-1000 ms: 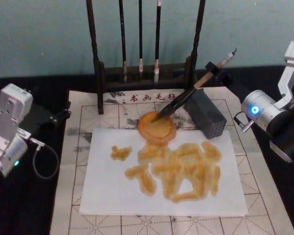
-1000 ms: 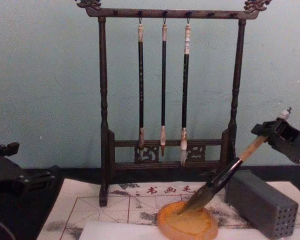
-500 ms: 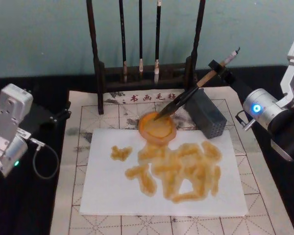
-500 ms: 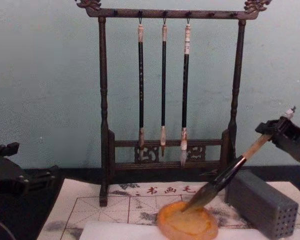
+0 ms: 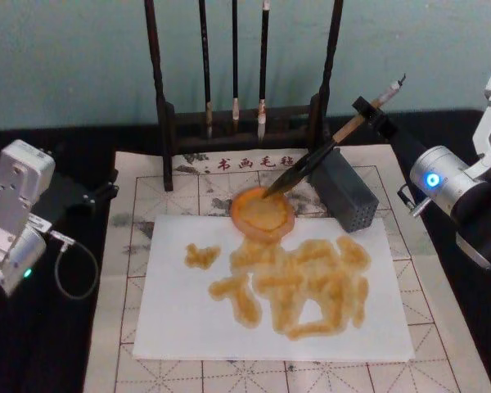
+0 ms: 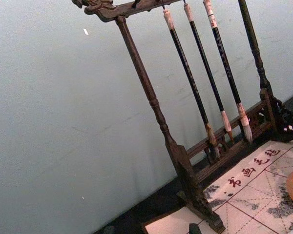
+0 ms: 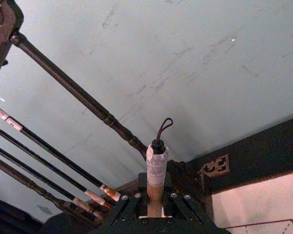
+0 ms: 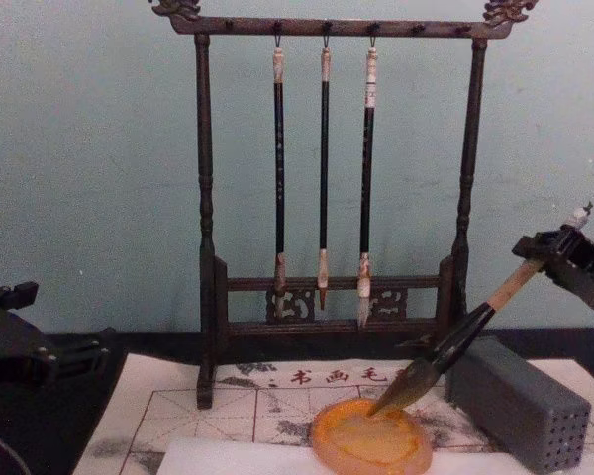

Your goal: Pick up the brush from the inkstone, write on the paper, then place the brush back to its original position.

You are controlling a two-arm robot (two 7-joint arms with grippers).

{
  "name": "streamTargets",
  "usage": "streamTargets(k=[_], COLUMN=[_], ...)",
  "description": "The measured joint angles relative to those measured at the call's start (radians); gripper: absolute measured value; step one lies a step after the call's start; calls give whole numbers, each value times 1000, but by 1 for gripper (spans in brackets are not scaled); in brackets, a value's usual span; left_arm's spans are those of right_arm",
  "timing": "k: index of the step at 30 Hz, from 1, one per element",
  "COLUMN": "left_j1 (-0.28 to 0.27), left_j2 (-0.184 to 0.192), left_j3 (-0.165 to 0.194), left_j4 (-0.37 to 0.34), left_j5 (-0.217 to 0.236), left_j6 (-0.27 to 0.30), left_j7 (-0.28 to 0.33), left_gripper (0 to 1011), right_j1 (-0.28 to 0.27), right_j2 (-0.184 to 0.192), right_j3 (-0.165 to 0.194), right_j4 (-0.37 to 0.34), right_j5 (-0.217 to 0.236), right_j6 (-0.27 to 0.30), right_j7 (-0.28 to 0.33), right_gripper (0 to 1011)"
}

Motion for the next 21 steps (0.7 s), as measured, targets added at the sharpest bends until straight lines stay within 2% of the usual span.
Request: streamTargets(k=[21], left_j1=[0], left_j2=[0], left_j3=[0], left_j4=[0], left_j5=[0], left_j6=[0], left_j7=[0], left_gripper=[1001], right_j1=[-8], right_j2=[-5], right_j3=[24], right_j4=[-24], right_j5=[-70], right_j6=[-26], right_j7=[13], right_gripper=[185])
